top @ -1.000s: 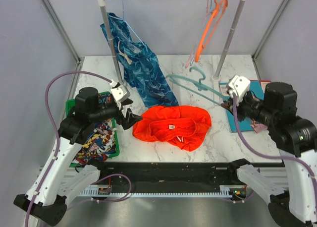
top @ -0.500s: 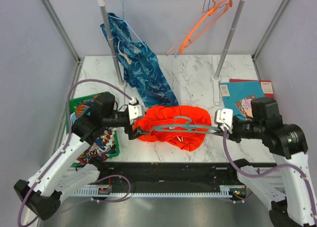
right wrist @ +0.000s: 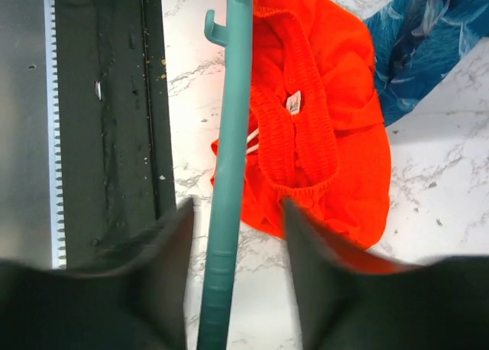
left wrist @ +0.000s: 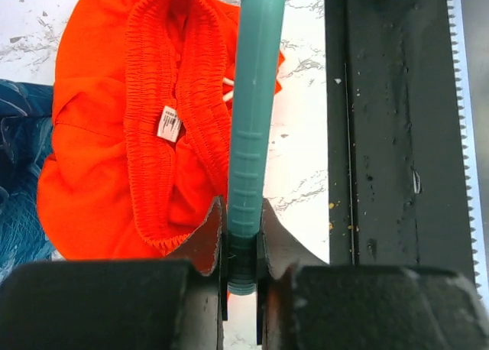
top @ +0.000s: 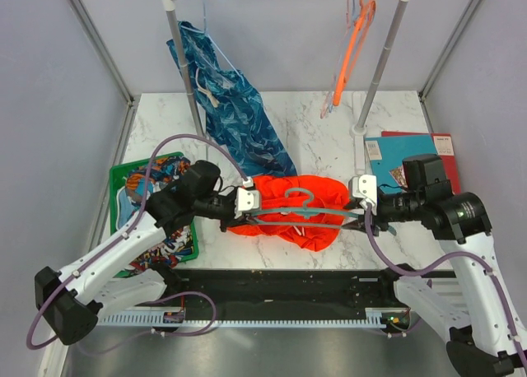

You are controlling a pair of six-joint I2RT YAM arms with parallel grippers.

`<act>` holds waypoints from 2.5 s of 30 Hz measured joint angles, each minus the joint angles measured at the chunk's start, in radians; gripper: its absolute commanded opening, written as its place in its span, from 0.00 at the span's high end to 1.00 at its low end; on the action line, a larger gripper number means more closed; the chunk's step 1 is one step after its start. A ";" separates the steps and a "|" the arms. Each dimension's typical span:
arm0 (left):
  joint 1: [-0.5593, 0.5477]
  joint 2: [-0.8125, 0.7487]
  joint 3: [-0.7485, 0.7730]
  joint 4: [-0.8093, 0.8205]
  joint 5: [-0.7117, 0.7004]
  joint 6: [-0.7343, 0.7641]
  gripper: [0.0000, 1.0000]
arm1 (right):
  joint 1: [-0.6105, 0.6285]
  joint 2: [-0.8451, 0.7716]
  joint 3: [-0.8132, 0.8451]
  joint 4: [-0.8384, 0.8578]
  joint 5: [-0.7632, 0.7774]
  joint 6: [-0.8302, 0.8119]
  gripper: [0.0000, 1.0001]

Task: Place the shorts on the hanger

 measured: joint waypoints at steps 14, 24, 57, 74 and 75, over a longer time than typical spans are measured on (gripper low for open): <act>-0.019 0.127 0.010 -0.033 -0.117 -0.047 0.98 | 0.218 0.333 0.196 0.150 0.109 0.157 0.13; -0.039 0.151 0.034 -0.052 -0.167 -0.049 0.98 | 0.391 0.463 0.249 0.183 0.195 0.217 0.99; 0.019 0.257 -0.051 -0.012 -0.211 0.055 0.59 | 0.397 0.423 0.196 0.129 0.454 0.162 1.00; 0.011 0.078 -0.079 0.008 -0.224 0.071 0.98 | 0.397 0.527 0.182 0.223 0.346 0.118 1.00; 0.011 0.064 -0.079 0.007 -0.216 0.072 0.98 | 0.397 0.530 0.182 0.229 0.339 0.114 1.00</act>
